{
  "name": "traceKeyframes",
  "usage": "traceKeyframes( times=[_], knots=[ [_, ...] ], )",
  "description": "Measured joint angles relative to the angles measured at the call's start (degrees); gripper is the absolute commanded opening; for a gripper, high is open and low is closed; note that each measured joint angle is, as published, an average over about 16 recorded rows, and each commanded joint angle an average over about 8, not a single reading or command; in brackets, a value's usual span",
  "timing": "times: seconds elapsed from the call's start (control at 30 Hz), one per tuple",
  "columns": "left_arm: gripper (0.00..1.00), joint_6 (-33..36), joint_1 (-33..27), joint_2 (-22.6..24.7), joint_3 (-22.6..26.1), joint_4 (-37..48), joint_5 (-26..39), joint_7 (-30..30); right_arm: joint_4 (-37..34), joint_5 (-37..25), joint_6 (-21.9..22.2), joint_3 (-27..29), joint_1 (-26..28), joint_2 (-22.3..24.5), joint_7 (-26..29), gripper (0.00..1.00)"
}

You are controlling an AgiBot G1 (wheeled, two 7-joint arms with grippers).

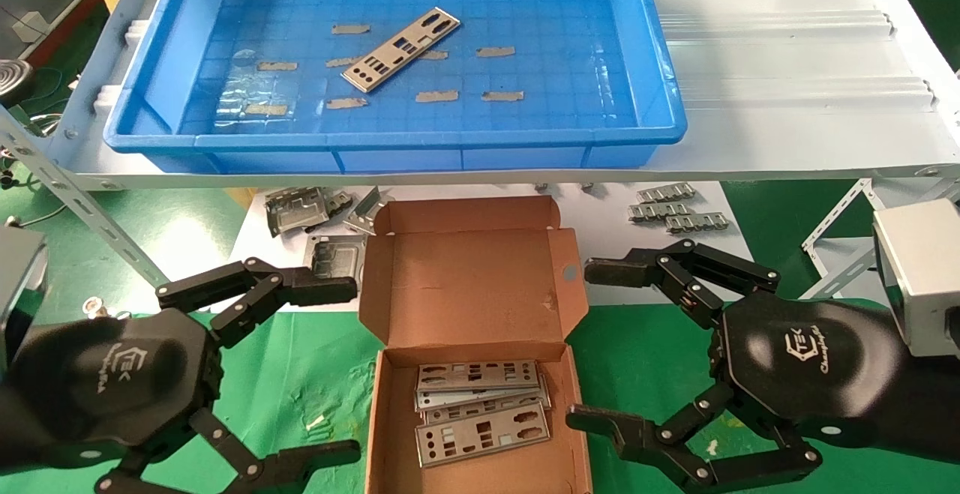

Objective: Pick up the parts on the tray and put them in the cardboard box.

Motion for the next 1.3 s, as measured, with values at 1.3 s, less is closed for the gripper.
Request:
traceKeyframes(
  times=[1.3],
  knots=[
    [1.0,0.0,0.0,0.0,0.0,0.0,0.0,0.0,0.0,0.0,0.0,0.0,0.0,0.0,0.0,1.0]
  ],
)
